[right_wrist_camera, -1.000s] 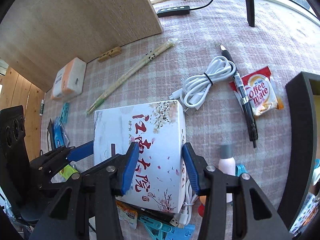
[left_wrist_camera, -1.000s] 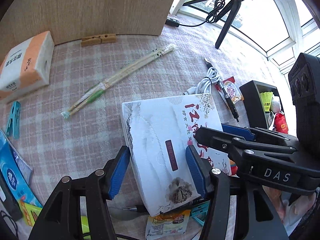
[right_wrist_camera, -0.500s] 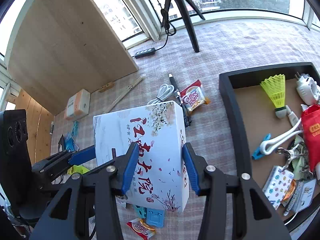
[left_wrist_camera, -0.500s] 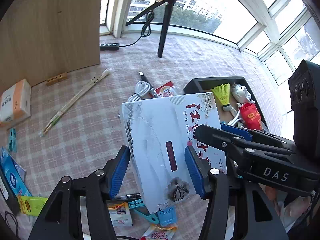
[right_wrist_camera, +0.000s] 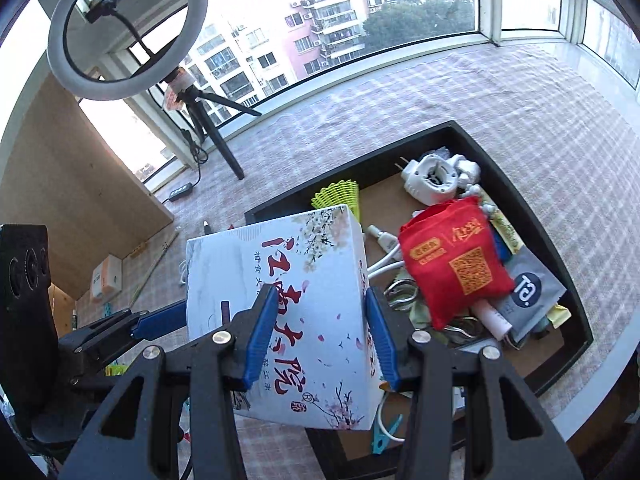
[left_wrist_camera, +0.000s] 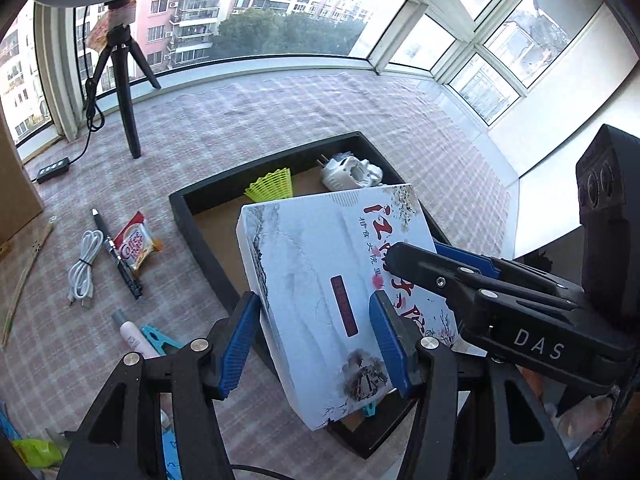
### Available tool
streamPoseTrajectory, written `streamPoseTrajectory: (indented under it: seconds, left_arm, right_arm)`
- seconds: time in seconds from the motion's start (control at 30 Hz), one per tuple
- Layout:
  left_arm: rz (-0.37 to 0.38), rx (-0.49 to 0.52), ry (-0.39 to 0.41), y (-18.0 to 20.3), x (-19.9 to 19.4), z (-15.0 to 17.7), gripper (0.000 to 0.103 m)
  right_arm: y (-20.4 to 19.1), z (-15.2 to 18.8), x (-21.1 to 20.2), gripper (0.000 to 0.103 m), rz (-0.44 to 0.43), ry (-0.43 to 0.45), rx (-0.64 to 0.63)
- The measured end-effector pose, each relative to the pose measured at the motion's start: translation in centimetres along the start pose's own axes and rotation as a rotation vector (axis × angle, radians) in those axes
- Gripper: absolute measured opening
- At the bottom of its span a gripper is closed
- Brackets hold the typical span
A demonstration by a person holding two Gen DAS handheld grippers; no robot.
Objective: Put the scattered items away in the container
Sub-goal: 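Lower the white box into the tray and open both tools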
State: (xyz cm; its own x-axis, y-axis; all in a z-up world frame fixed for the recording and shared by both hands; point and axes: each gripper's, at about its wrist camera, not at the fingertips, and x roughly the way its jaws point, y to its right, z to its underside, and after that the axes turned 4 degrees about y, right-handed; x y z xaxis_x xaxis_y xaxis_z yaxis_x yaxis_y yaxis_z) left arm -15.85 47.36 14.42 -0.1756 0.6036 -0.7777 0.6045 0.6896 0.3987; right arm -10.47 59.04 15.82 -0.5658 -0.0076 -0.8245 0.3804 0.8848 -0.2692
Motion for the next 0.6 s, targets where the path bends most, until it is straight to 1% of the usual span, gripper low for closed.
streamPoseTrajectory:
  seconds: [0.07, 0.1, 0.13, 0.17, 0.23, 0.3, 0.37, 0.47, 0.53, 0.6]
  left_arm:
    - [0.033, 0.004, -0.01, 1.7, 0.8, -0.5, 0.054]
    - [0.063, -0.01, -0.019, 2.3, 0.9, -0.7, 0.056]
    - [0.088, -0.022, -0.021, 2.8, 0.8, -0.7, 0.057]
    - [0.097, -0.018, -0.01, 3.3, 0.4, -0.7, 0.057]
    - [0.09, 0.019, 0.019, 4.4, -0.7, -0.5, 0.057]
    - [0.087, 0.035, 0.032, 4.6, -1.7, -0.3, 0.057]
    - [0.068, 0.048, 0.047, 4.3, -2.6, 0.0, 0.057]
    - [0.033, 0.056, 0.064, 3.3, -3.9, 0.5, 0.057]
    - [0.015, 0.051, 0.07, 2.2, -4.8, 1.0, 0.057]
    - [-0.019, 0.05, 0.081, 0.7, -5.6, 1.6, 0.057]
  right_arm:
    - [2.0, -0.4, -1.0, 0.045, 0.033, 0.02, 0.019]
    - [2.8, -0.6, -1.7, 0.045, 0.052, 0.034, 0.022]
    - [3.5, -0.7, -2.5, 0.045, 0.077, 0.06, 0.028]
    - [4.1, -0.9, -3.4, 0.045, 0.107, 0.089, 0.037]
    - [5.0, -1.1, -4.8, 0.045, 0.142, 0.131, 0.047]
    - [5.4, -1.3, -5.9, 0.045, 0.145, 0.153, 0.053]
    - [5.2, -1.5, -6.4, 0.045, 0.143, 0.164, 0.047]
    - [4.1, -1.3, -6.4, 0.045, 0.117, 0.164, 0.031]
    - [2.8, -1.1, -5.7, 0.045, 0.096, 0.151, 0.009]
    - [1.3, -0.8, -4.7, 0.045, 0.078, 0.134, -0.019]
